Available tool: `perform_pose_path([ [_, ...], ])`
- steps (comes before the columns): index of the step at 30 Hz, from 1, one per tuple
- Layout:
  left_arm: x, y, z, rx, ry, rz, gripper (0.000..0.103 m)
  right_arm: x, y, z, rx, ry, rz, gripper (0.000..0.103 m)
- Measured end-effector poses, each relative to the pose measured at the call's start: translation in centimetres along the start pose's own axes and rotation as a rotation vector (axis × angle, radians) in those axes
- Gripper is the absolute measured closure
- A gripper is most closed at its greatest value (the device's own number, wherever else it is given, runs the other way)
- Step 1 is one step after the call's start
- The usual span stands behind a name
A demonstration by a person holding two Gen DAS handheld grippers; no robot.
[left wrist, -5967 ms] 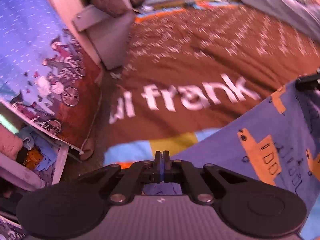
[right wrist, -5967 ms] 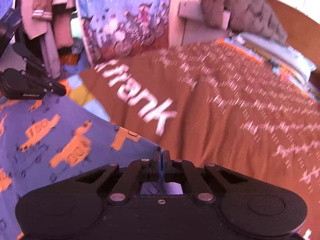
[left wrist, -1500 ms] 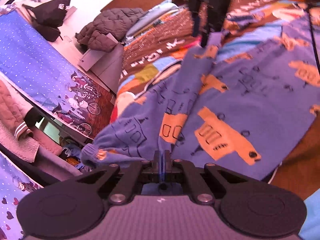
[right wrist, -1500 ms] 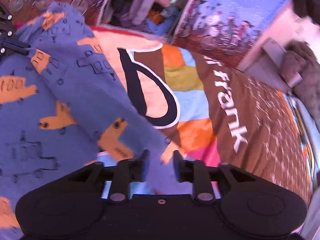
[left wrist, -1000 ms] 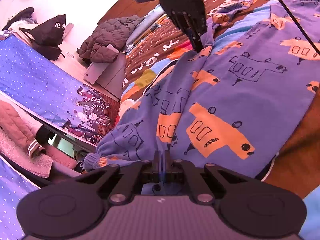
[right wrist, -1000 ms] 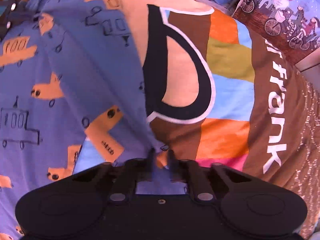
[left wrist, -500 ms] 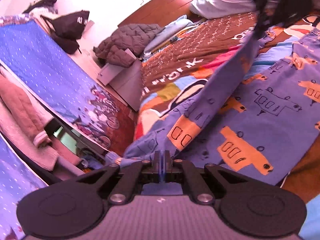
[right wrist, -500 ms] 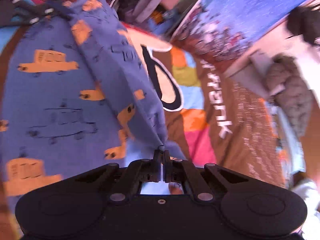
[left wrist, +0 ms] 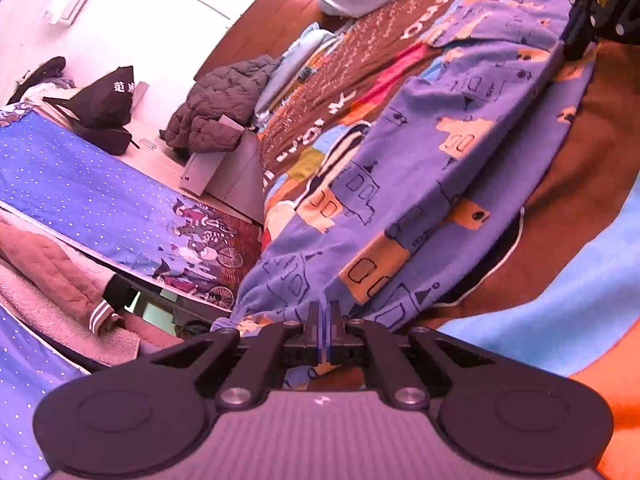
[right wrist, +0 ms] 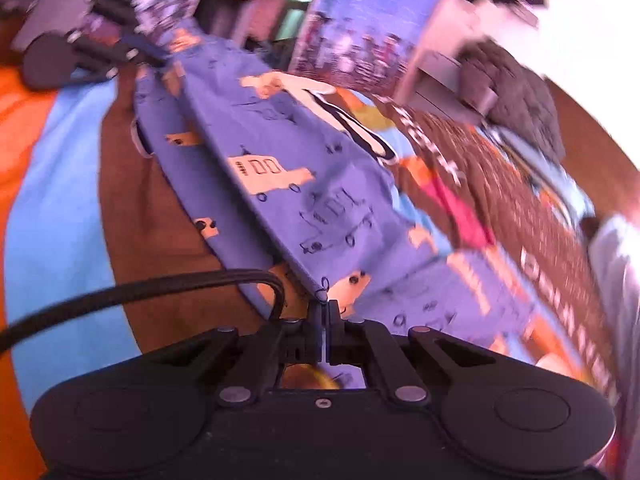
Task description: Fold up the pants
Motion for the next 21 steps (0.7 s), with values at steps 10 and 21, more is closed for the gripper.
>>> perform_pose_path([
  [10,0.5,-0.8,0.7,-0.065,0.003,0.032,0.103,1.9,-0.2,-0.6,-0.016,-0.037,0.002,0.103],
  [21,-0.1,-2.3,1.2,-0.149,0.016,0.046,0.078,0.3,2.5,0.9,0.098,0.046,0.026,0.097],
])
Point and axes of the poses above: each gripper's, at about its wrist camera, not at the fingertips, and x roughly against the way its jaws point, y to its left, z to its underside, the point moved 4 cm from there along -x, roughly the way its jaws point, and after that the axes turned 9 degrees about -z, right-handed, at the moved point
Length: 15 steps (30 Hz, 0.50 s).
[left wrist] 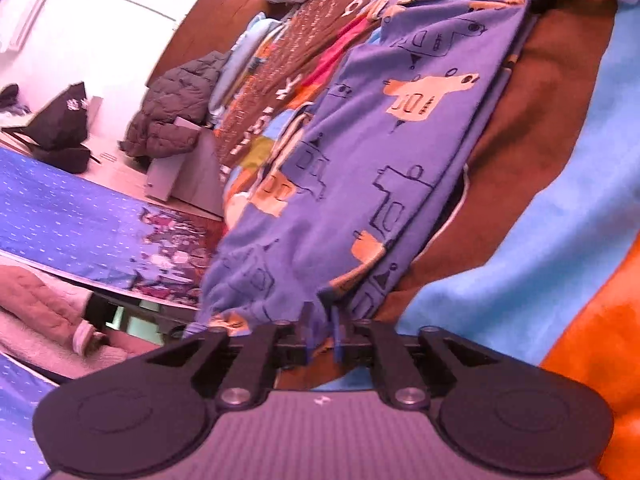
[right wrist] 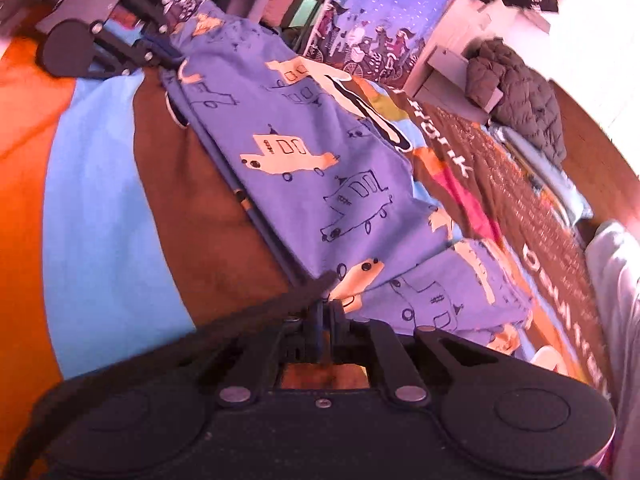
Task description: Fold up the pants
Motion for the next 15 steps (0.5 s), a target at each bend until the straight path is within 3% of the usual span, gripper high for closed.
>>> perform_pose_path([
  [1,0.2,0.3,0.0,0.003,0.000,-0.023,0.058,0.2,0.0,0.0,0.002,-0.008,0.011,0.089],
  [2,0.5,0.7,0.1,0.014,-0.005,-0.038,0.040,0.6,-0.2,0.0,-0.006,-0.018,0.018,0.071],
  [3,0.9,1.3,-0.1,0.038,-0.012,-0.038,0.033,1.3,-0.7,0.1,-0.020,-0.029,0.029,0.060],
  [4,1.4,2.0,-0.5,0.081,-0.014,-0.030,0.023,2.1,-1.3,0.3,-0.045,-0.042,0.051,0.037],
  [5,2.1,2.7,-1.0,0.136,-0.015,-0.010,0.021,3.0,-1.9,0.6,-0.075,-0.058,0.077,0.022],
  [8,4.5,4.6,-3.4,0.358,-0.061,0.161,0.007,6.2,-4.4,2.2,-0.221,-0.107,0.163,0.007],
  [10,5.8,4.7,-5.7,0.458,-0.120,0.282,0.004,7.9,-6.1,4.2,-0.357,-0.129,0.179,0.001],
  [12,6.6,3.7,-8.8,0.492,-0.171,0.353,0.003,9.2,-7.8,6.8,-0.519,-0.154,0.158,0.001],
  [15,6.9,1.2,-13.3,0.486,-0.223,0.361,0.001,10.4,-9.6,10.7,-0.751,-0.185,0.138,0.001],
])
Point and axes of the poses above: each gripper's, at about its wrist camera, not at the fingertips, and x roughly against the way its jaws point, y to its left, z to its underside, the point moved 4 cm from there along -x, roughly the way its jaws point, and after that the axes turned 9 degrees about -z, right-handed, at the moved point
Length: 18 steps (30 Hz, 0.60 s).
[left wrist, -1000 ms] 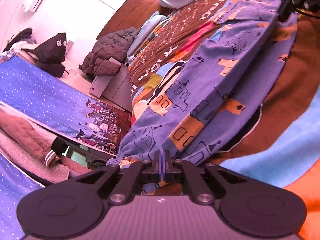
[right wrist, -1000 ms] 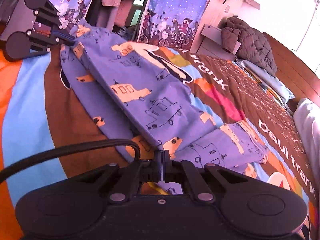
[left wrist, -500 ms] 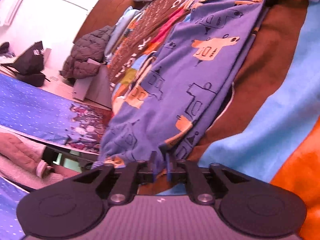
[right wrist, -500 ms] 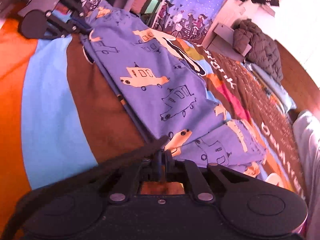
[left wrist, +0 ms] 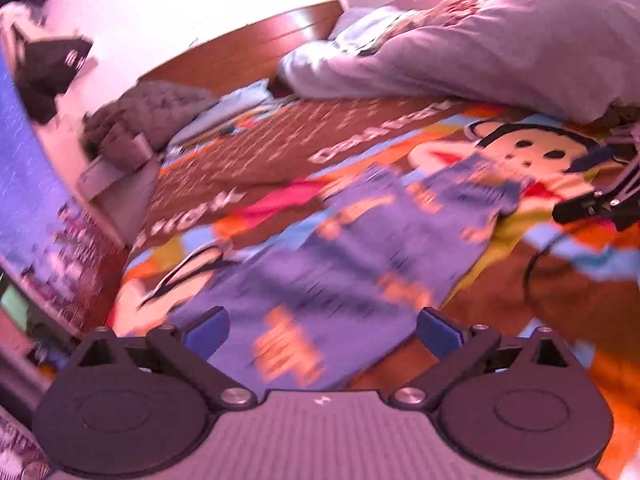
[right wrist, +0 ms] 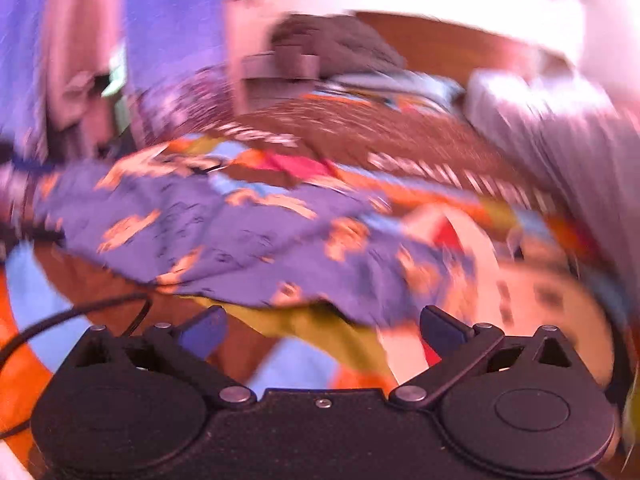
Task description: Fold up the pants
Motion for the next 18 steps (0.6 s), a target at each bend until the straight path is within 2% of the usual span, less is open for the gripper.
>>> perform_pose_path([
  [2,-1.4,-2.5,-1.3,0.001,-0.015,0.002,0.001,0.8,-2.0,1.1,-0.129,-0.017,0.007,0.001],
  [4,-2.9,-4.6,-2.4,0.029,0.001,0.037,0.001,1.5,-3.0,1.9,-0.197,-0.041,-0.013,0.001],
  [7,-5.1,-5.9,-3.7,0.133,0.033,0.114,0.001,2.5,-4.3,2.8,-0.309,-0.114,-0.074,0.001],
  [11,-8.1,-5.1,-4.0,0.344,0.097,0.186,0.005,2.8,-6.2,3.4,-0.459,-0.142,-0.080,0.001],
  [14,-10.4,-3.7,-2.8,0.509,0.168,0.224,0.007,3.0,-6.7,3.5,-0.491,-0.152,-0.103,0.001],
  [17,-12.4,-2.6,-0.8,0.672,0.269,0.304,0.009,2.8,-6.8,3.5,-0.502,-0.135,-0.098,0.001],
  [18,-12.5,-2.2,-0.2,0.710,0.268,0.326,0.009,2.7,-6.8,3.5,-0.504,-0.127,-0.099,0.001],
])
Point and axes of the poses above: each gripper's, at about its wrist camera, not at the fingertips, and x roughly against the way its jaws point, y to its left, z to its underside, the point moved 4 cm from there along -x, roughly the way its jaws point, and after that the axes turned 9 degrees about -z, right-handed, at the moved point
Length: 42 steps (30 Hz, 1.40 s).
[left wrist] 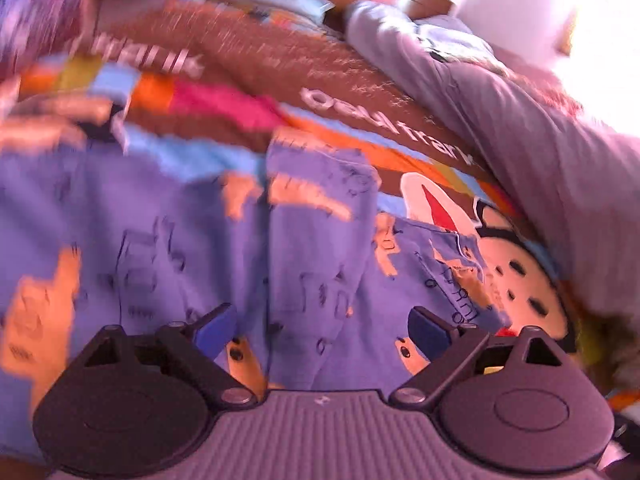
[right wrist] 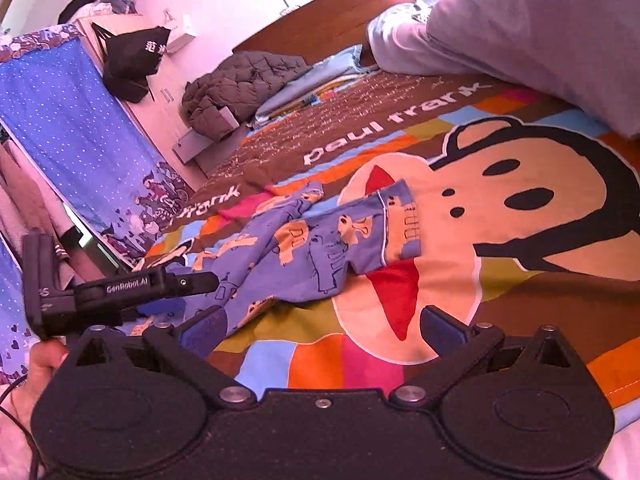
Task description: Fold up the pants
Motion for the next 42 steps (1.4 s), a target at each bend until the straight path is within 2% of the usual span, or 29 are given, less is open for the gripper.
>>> perform_pose_path([
  [3,0.5,1.4,0.5,0.025,-0.018,0.078,0.010,-0.5,-0.1,0.0,-0.008,0.028,-0.007,0.001],
  [6,0.9,2.7,1.3,0.065,-0.027,0.156,0.016,-0.6,0.0,0.1,-0.007,0.038,-0.004,0.001],
  [9,1.0,4.6,1.8,0.175,-0.045,0.216,0.029,-0.3,0.4,0.2,0.020,0.014,0.011,0.001],
  [11,0.8,5.2,1.8,0.215,-0.053,0.231,0.042,-0.2,0.7,0.3,0.040,0.003,0.024,0.001],
  [13,0.8,5.7,1.9,0.250,-0.056,0.268,0.049,-0.3,0.9,0.3,0.054,0.002,0.042,0.001],
  [16,0.6,6.3,1.9,0.293,-0.057,0.314,0.059,-1.0,1.0,0.1,0.066,0.062,0.037,0.001],
  [20,-0.1,6.3,1.7,0.295,-0.043,0.354,0.062,-3.2,1.4,-2.4,0.101,0.141,0.071,0.002],
  [22,-0.7,6.3,1.6,0.302,-0.026,0.350,0.067,-5.1,2.4,-4.6,0.129,0.158,0.056,0.004],
  [25,-1.5,6.4,1.5,0.335,-0.012,0.341,0.070,-9.6,4.6,-8.7,0.124,0.222,-0.030,0.008],
  [27,-2.0,6.5,1.5,0.355,0.001,0.330,0.070,-13.8,6.6,-11.1,0.155,0.251,-0.007,0.009],
  [29,-2.2,6.6,1.5,0.360,0.000,0.326,0.070,-18.7,8.9,-12.5,0.208,0.307,0.029,0.016],
  [30,-2.3,6.6,1.5,0.361,0.000,0.326,0.071,-21.1,10.1,-12.8,0.247,0.346,0.047,0.018],
  [32,-2.4,6.8,1.4,0.371,0.003,0.324,0.075,-25.8,12.1,-12.7,0.344,0.430,0.118,0.031],
  [35,-2.6,7.2,1.4,0.391,0.009,0.323,0.078,-31.3,13.6,-11.9,0.457,0.525,0.218,0.039],
  [37,-2.6,7.3,1.5,0.391,0.010,0.322,0.078,-33.1,13.6,-11.4,0.441,0.561,0.230,0.040],
  [42,-2.4,7.0,1.7,0.381,0.008,0.314,0.078,-35.2,13.9,-11.2,0.420,0.555,0.279,0.039],
])
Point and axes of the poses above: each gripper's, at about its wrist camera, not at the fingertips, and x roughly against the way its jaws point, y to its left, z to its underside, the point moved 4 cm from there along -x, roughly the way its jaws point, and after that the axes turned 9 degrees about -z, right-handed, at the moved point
